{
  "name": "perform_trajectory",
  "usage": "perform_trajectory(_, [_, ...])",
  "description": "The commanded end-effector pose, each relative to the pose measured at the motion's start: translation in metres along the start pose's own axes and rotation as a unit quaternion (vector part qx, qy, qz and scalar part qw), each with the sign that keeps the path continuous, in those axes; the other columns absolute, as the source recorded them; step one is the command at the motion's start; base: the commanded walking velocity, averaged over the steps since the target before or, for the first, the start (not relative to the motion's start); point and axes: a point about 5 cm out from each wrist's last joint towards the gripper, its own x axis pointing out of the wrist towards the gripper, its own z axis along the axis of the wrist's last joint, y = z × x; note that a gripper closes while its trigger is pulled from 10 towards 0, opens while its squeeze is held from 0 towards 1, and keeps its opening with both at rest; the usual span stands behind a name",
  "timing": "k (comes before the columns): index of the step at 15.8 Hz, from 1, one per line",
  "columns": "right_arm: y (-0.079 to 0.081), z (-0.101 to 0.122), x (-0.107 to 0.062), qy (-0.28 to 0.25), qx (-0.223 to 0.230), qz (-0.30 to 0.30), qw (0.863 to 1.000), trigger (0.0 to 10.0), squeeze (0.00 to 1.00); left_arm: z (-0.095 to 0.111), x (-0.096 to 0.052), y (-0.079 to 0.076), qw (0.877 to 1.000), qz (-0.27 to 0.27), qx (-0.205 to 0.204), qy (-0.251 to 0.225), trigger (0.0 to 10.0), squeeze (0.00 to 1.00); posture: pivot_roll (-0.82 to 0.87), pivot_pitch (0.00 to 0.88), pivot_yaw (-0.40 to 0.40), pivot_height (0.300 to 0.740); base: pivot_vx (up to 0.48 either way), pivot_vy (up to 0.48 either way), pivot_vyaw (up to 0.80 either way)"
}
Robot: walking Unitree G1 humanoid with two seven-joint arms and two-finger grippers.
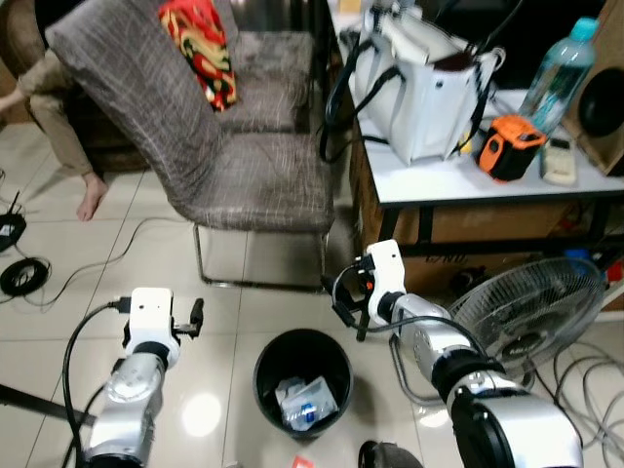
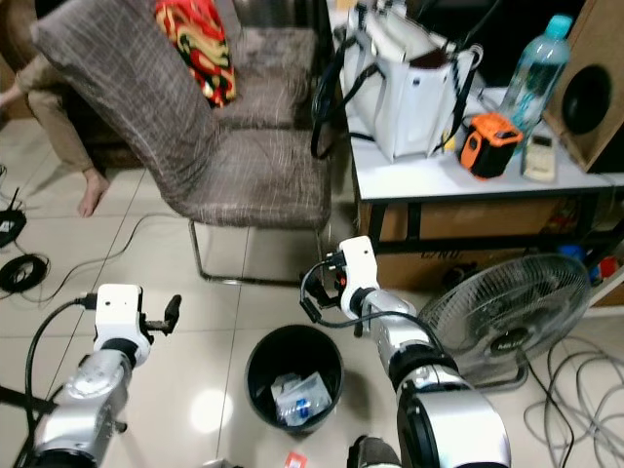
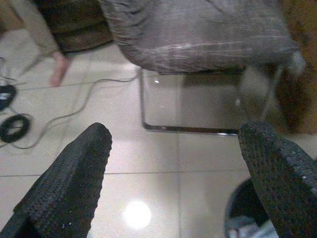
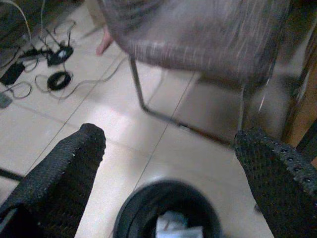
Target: Picking trash to rubbish bin
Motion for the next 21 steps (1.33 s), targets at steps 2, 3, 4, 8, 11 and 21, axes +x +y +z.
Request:
perform_trajectory(2, [0.0, 0.005, -0.001, -0.023, -0.025, 0.01, 0.999, 10.0, 0.0, 0.001, 0.002, 0.007, 0.999, 0.048, 0.007, -0.02, 10.0, 0.0, -0.04, 0.042, 0.034, 0.74, 0.0, 0.0, 0.0])
perform_trajectory(3, [0.001, 0.01, -0.003, -0.043, -0.042, 0.017, 0.998, 10.0, 0.0, 0.008, 0.003, 0.008, 0.997, 0.066, 0.011, -0.044, 10.0, 0.0, -0.04, 0.037, 0.029, 0.74, 0.0, 0.0, 0.0])
perform_trajectory(4, [0.002, 0.012, -0.003, -0.05, -0.046, 0.02, 0.998, 10.0, 0.0, 0.011, 0.003, 0.007, 0.996, 0.07, 0.012, -0.052, 10.0, 0.0, -0.04, 0.037, 0.025, 0.74, 0.0, 0.0, 0.0])
perform_trajectory(8, [0.003, 0.025, -0.005, -0.096, -0.052, 0.016, 0.994, 10.0, 0.0, 0.043, 0.004, -0.007, 0.991, 0.072, -0.002, -0.117, 10.0, 0.0, -0.04, 0.046, 0.026, 0.74, 0.0, 0.0, 0.0])
perform_trajectory(11, [0.006, 0.032, -0.017, -0.141, -0.074, 0.001, 0.987, 10.0, 0.0, 0.056, -0.015, -0.021, 0.989, -0.014, -0.012, -0.149, 10.0, 0.0, -0.04, 0.055, 0.03, 0.74, 0.0, 0.0, 0.0])
perform_trajectory(21, [0.016, 0.055, -0.067, -0.184, -0.128, -0.067, 0.972, 10.0, 0.0, 0.068, -0.065, -0.012, 0.992, 0.0, -0.03, -0.121, 10.0, 0.0, -0.04, 0.021, 0.049, 0.74, 0.0, 0.0, 0.06])
